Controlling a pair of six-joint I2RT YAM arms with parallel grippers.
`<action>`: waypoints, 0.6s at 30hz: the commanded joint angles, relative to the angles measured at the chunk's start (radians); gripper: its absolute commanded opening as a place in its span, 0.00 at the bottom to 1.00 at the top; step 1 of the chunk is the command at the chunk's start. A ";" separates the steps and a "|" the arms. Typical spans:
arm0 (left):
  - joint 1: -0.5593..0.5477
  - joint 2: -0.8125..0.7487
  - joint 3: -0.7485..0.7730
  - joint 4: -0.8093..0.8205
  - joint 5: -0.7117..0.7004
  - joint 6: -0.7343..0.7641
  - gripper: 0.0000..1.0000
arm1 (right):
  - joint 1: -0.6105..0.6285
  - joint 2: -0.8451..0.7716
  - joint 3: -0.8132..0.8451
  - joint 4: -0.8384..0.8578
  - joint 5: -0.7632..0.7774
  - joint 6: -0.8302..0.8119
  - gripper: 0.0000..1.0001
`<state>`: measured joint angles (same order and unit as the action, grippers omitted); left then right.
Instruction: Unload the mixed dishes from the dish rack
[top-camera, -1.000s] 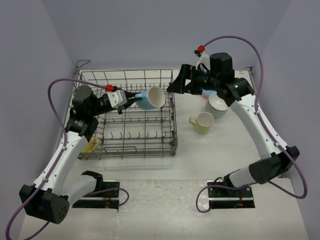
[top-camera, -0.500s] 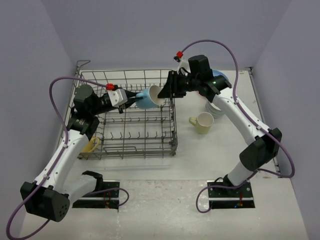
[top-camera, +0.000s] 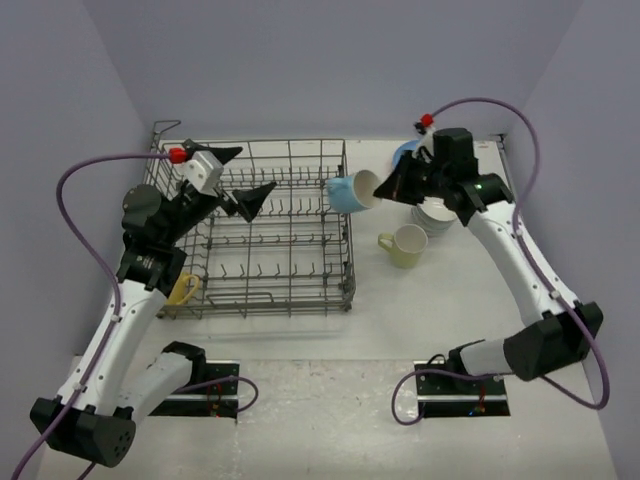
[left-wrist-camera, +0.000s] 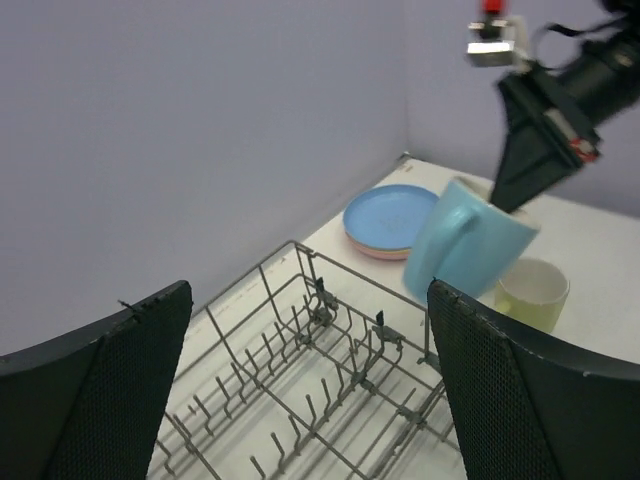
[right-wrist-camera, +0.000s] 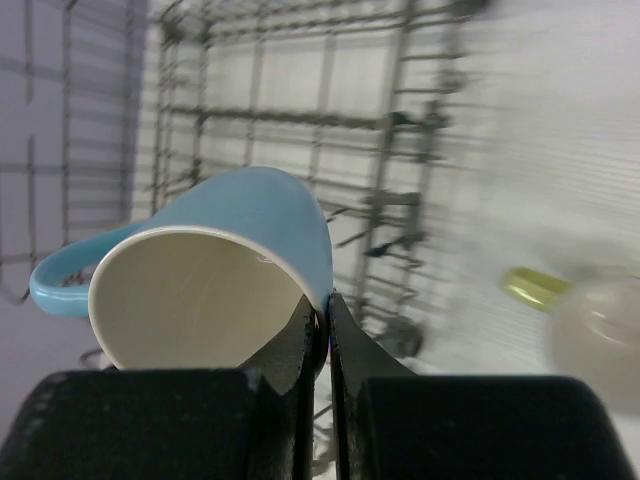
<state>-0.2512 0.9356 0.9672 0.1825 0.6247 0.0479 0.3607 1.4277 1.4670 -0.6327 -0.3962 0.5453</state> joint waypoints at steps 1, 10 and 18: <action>-0.002 -0.041 0.039 -0.096 -0.357 -0.273 1.00 | -0.158 -0.211 -0.071 -0.045 0.231 0.024 0.00; -0.002 0.063 0.169 -0.645 -0.647 -0.447 1.00 | -0.580 -0.385 -0.287 -0.252 0.376 -0.022 0.00; -0.002 0.086 0.189 -0.817 -0.669 -0.461 1.00 | -0.660 -0.377 -0.421 -0.254 0.448 -0.004 0.00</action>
<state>-0.2512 1.0153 1.1088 -0.5346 -0.0090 -0.3798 -0.2901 1.0431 1.0630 -0.9409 0.0200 0.5232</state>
